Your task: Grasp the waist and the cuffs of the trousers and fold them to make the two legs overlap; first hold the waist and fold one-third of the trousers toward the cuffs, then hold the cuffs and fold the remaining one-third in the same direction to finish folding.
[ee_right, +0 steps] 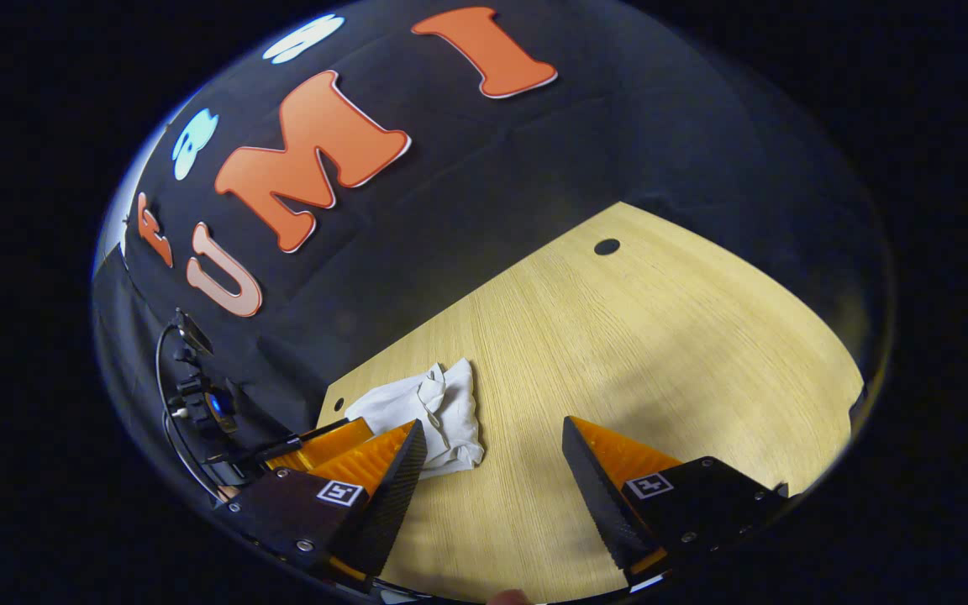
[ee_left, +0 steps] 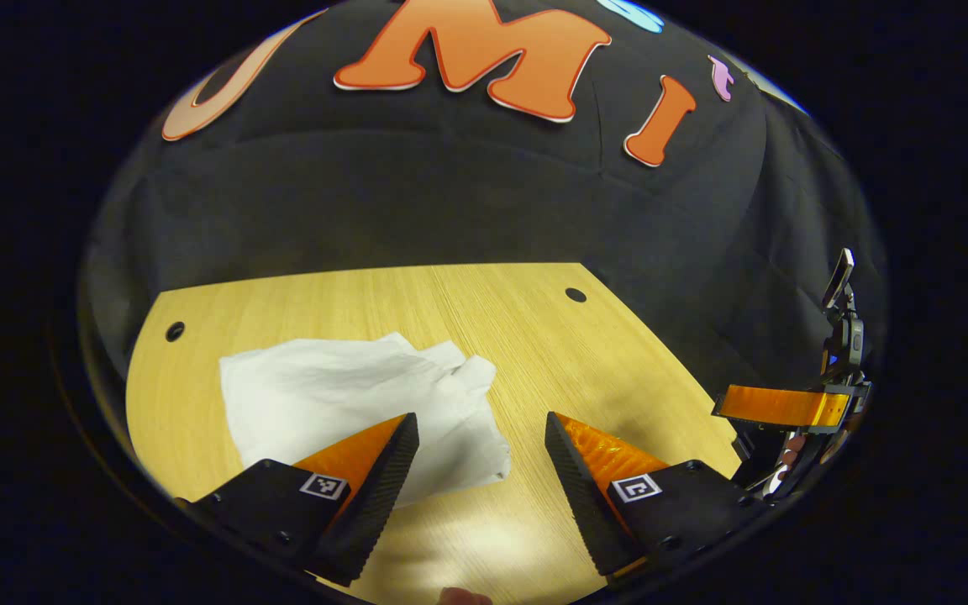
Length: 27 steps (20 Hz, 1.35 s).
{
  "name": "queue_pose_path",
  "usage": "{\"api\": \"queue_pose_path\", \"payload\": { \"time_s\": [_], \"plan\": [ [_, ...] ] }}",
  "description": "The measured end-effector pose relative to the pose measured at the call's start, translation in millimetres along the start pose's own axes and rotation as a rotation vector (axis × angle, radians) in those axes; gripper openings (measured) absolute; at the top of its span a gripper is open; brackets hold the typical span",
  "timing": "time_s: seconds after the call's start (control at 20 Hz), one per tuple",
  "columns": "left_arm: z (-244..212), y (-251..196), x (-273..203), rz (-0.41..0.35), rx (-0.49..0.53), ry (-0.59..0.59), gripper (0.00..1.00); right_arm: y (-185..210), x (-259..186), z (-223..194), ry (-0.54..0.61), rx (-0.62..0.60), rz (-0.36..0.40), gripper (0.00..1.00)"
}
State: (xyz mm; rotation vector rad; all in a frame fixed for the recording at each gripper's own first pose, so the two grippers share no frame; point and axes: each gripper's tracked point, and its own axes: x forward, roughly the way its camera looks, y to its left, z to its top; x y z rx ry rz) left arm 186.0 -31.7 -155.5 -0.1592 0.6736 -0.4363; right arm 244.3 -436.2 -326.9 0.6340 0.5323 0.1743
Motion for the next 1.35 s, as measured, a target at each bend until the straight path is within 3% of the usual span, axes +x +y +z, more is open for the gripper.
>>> {"api": "queue_pose_path", "payload": {
  "time_s": [0.05, 0.35, 0.6, 0.8, 1.0, 1.35],
  "plan": [
    [10, 4, -12, 0.025, 0.006, -0.032, 0.96, 6, -2, 4, -0.021, -0.033, 0.005, 0.98],
    [58, 21, -95, 0.158, 0.051, -0.262, 0.99, 52, -17, 21, -0.168, -0.201, 0.056, 0.98],
    [74, 39, -155, 0.208, 0.071, -0.436, 0.98, 91, -44, 39, -0.338, -0.285, 0.084, 0.98],
    [79, 41, -216, 0.259, 0.093, -0.589, 0.99, 120, -74, 44, -0.455, -0.420, 0.058, 0.97],
    [70, 39, -264, 0.278, 0.099, -0.651, 0.98, 146, -101, 29, -0.502, -0.482, 0.037, 0.98],
    [9, 41, -333, 0.283, 0.084, -0.645, 1.00, 179, -134, -15, -0.508, -0.554, 0.037, 0.98]
  ]
}}
